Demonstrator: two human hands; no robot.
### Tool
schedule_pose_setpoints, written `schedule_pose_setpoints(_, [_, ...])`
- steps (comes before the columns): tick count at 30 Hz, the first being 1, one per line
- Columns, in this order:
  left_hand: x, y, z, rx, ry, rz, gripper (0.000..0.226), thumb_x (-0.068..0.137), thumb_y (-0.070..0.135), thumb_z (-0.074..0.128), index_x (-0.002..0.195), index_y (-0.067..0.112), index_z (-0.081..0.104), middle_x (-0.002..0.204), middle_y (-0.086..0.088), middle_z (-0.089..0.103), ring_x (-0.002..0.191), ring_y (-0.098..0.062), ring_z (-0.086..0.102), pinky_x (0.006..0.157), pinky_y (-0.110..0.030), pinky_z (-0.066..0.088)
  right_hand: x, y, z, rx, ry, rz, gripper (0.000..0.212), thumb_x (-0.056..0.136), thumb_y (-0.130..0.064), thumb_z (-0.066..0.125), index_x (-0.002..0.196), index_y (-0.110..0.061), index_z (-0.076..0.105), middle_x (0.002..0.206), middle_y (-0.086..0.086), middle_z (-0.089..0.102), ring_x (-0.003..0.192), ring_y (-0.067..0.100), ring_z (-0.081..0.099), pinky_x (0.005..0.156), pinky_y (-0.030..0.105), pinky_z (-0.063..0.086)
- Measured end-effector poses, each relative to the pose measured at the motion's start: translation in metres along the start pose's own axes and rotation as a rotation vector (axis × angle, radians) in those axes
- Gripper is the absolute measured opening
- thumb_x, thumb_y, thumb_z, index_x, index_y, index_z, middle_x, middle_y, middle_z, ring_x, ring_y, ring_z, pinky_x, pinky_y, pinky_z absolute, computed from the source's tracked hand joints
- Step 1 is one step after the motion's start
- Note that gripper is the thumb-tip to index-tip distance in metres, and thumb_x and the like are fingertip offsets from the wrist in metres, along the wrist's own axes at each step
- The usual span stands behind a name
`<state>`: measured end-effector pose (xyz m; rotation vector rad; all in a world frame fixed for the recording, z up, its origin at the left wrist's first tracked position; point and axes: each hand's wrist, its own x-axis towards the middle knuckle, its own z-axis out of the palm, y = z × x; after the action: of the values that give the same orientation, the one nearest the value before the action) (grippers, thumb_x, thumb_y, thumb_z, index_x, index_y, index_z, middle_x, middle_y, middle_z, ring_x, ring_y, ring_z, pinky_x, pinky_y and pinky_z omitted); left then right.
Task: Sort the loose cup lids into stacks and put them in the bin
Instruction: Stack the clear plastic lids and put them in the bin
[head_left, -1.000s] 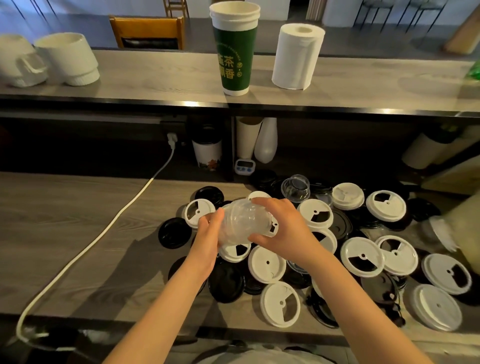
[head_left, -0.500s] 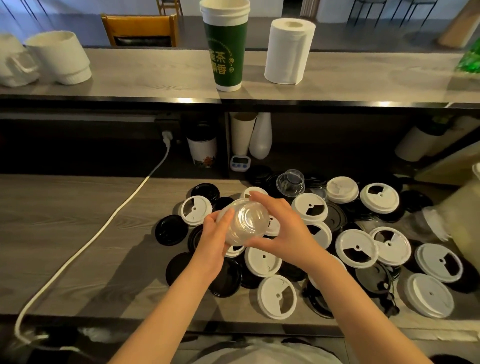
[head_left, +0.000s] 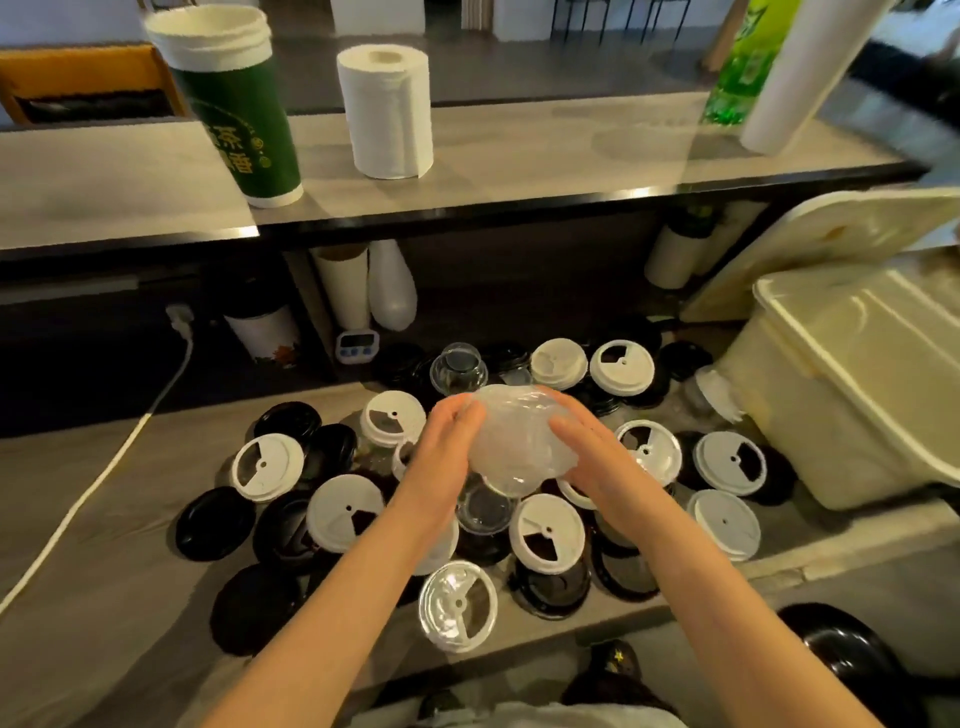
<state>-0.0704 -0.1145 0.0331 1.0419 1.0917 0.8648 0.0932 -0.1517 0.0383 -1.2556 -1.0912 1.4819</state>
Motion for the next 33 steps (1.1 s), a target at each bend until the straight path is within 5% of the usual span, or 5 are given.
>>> schedule_pose_setpoints(9, [0.042, 0.023, 0.135, 0.124, -0.083, 0.027, 0.013, 0.098, 0.037, 0.041, 0.102, 0.034, 0.053, 0.112, 0.004, 0.055, 0.112, -0.020, 0.054, 0.099, -0.043, 0.045, -0.014, -0.031, -0.125, 0.018, 0.127, -0.052, 0.070, 0.070, -0.061, 0.060, 0.132, -0.032, 0.047, 0.131, -0.003, 0.055, 0.118, 0.017, 0.057, 0.096, 0.043, 0.049])
schedule_pose_setpoints(18, [0.096, 0.048, 0.263, 0.516, -0.310, 0.093, 0.108, 0.057, 0.085, 0.056, 0.143, 0.021, 0.037, 0.141, 0.003, 0.043, 0.125, -0.015, 0.047, 0.104, -0.035, 0.040, -0.018, -0.069, -0.260, -0.103, 0.318, -0.178, 0.058, 0.067, -0.062, 0.058, 0.119, -0.038, 0.055, 0.126, -0.001, 0.058, 0.116, 0.017, 0.055, 0.101, 0.047, 0.044])
schedule_pose_setpoints(23, [0.116, 0.052, 0.326, 0.556, -0.290, 0.171, 0.062, 0.071, 0.062, 0.060, 0.119, 0.022, 0.059, 0.112, 0.004, 0.065, 0.099, -0.008, 0.062, 0.085, -0.029, 0.051, -0.005, -0.085, -0.327, -0.246, 0.329, -0.166, 0.077, 0.068, -0.080, 0.043, 0.124, -0.029, 0.052, 0.132, 0.004, 0.051, 0.123, 0.020, 0.049, 0.104, 0.046, 0.040])
schedule_pose_setpoints(26, [0.127, 0.054, 0.354, 0.559, -0.301, 0.163, 0.043, 0.083, 0.049, 0.062, 0.115, 0.021, 0.060, 0.106, 0.003, 0.066, 0.096, -0.010, 0.062, 0.082, -0.028, 0.051, -0.012, -0.093, -0.359, -0.206, 0.259, -0.141, 0.059, 0.079, -0.063, 0.046, 0.125, -0.027, 0.052, 0.130, -0.002, 0.052, 0.118, 0.013, 0.053, 0.097, 0.037, 0.046])
schedule_pose_setpoints(33, [0.170, 0.046, 0.401, 0.689, -0.295, 0.058, 0.063, 0.072, 0.068, 0.057, 0.113, 0.020, 0.062, 0.104, 0.000, 0.066, 0.094, -0.016, 0.063, 0.084, -0.036, 0.054, 0.000, -0.082, -0.410, -0.134, 0.380, -0.100, 0.037, 0.095, -0.041, 0.049, 0.121, -0.016, 0.057, 0.121, 0.004, 0.058, 0.104, 0.019, 0.062, 0.078, 0.033, 0.053])
